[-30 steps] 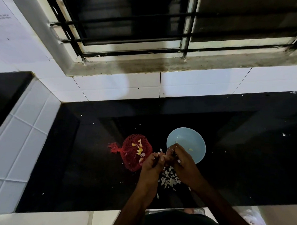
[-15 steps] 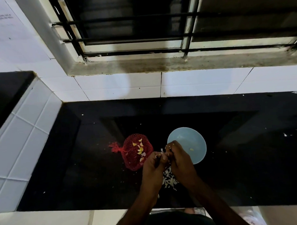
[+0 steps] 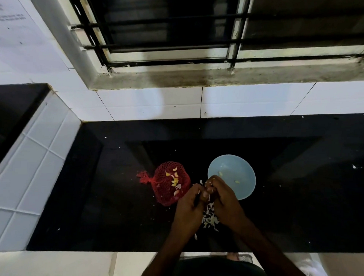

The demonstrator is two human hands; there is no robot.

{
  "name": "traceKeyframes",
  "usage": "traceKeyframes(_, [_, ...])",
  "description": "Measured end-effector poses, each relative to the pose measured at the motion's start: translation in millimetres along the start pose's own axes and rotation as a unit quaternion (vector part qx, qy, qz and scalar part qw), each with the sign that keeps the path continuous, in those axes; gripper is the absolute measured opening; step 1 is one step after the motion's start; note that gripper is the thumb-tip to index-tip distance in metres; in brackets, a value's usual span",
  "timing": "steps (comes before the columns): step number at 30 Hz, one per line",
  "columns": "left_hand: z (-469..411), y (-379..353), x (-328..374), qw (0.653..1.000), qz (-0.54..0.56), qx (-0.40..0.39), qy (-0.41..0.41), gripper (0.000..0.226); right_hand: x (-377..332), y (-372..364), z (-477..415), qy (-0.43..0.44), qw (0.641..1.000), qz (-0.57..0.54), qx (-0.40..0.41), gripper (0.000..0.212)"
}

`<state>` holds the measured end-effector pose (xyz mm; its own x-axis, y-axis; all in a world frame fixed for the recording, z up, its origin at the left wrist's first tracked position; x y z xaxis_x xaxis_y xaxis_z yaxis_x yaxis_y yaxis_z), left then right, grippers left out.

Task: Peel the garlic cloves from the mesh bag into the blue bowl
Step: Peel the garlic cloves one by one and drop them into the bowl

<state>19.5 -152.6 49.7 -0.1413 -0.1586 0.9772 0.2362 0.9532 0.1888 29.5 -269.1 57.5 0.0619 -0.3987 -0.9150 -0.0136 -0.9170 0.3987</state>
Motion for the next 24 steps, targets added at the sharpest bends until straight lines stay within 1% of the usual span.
traceKeyframes(3, [4, -7, -1, 0.997, 0.061, 0.009, 0.045, 0.023, -3, 2, 3, 0.002, 0.999, 0.008, 0.032, 0.011])
traceKeyframes(5, [5, -11, -2, 0.991, 0.106, 0.011, 0.079, 0.024, -4, 1, 4, -0.007, 0.999, 0.003, 0.043, 0.011])
traceKeyframes(7, [5, -11, 0, 0.988, 0.120, 0.013, 0.100, 0.028, 0, 0, 2, -0.019, 0.999, -0.003, 0.051, 0.010])
traceKeyframes(8, [4, -10, 2, 0.987, 0.125, 0.014, 0.102, 0.030, 4, 3, 2, -0.035, 0.998, -0.009, 0.059, 0.011])
traceKeyframes(11, [2, -5, 5, 0.984, 0.134, 0.029, 0.116, 0.033, 17, 16, 3, -0.087, 0.992, -0.056, 0.070, 0.024])
traceKeyframes(13, [2, -1, 1, 0.982, 0.129, 0.038, 0.129, 0.033, 14, 20, 8, -0.086, 0.992, -0.077, 0.044, 0.018])
traceKeyframes(15, [2, 0, -1, 0.985, 0.113, 0.041, 0.124, 0.034, 3, 21, 11, -0.051, 0.996, -0.069, 0.009, 0.011])
traceKeyframes(17, [2, 1, -2, 0.988, 0.094, 0.035, 0.115, 0.038, -5, 22, 10, -0.018, 0.998, -0.052, -0.019, 0.012])
traceKeyframes(22, [3, -1, 8, 0.993, 0.075, 0.016, 0.086, 0.038, -13, 22, 1, -0.013, 0.998, -0.006, -0.060, 0.007])
traceKeyframes(24, [3, -2, 11, 0.996, 0.061, 0.013, 0.070, 0.036, -22, 23, 0, 0.014, 0.996, 0.020, -0.081, 0.007])
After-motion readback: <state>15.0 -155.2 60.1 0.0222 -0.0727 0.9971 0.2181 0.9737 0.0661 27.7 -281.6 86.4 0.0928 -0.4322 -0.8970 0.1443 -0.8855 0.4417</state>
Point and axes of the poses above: each hand's wrist, its own z-axis away from the middle knuckle, its own y-axis out of the back of the hand, x = y × z, the point moved 7 cm from there along -z, towards the middle knuckle, and after that the axes turned 12 degrees about -y, right-handed, at the moved point
